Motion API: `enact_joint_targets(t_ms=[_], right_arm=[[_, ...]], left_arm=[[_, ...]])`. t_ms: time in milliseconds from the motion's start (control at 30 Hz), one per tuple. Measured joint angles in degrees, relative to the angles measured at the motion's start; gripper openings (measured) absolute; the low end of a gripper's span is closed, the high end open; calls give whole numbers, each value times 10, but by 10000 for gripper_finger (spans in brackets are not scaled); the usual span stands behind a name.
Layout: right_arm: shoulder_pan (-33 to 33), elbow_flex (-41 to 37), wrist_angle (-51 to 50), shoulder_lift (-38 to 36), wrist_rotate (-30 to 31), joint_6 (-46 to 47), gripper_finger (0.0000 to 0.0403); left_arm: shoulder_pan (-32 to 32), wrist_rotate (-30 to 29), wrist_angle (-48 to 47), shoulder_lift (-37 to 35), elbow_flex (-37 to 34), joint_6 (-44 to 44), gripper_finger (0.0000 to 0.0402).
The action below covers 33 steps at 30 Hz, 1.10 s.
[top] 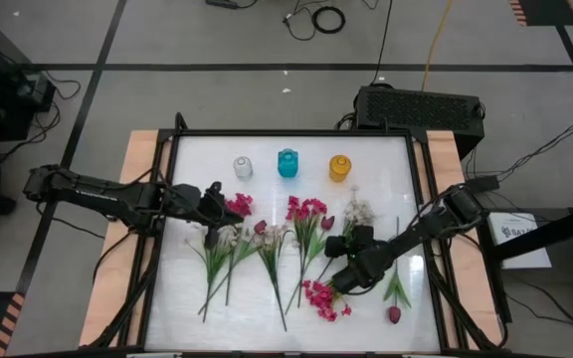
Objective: Sort flowers into vase by color
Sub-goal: Put the right white flowers into the transparent vase
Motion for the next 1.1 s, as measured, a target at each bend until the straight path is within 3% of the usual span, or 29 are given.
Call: enact_joint_targets(t_ms=[200,533,833,1100], right_arm=[[-13,0,-6,6,-13,-12,185],[-24,0,-17,6,-3,22,13],[-8,47,-130,-51,56,42,6],[13,169,-289,-78,189,48,6]], left_arm=[[0,0,2,0,0,1,8],[0,0,36,0,2,2,8],[0,0,36,0,15,17,8],[1,0,55,0,16,31,8]])
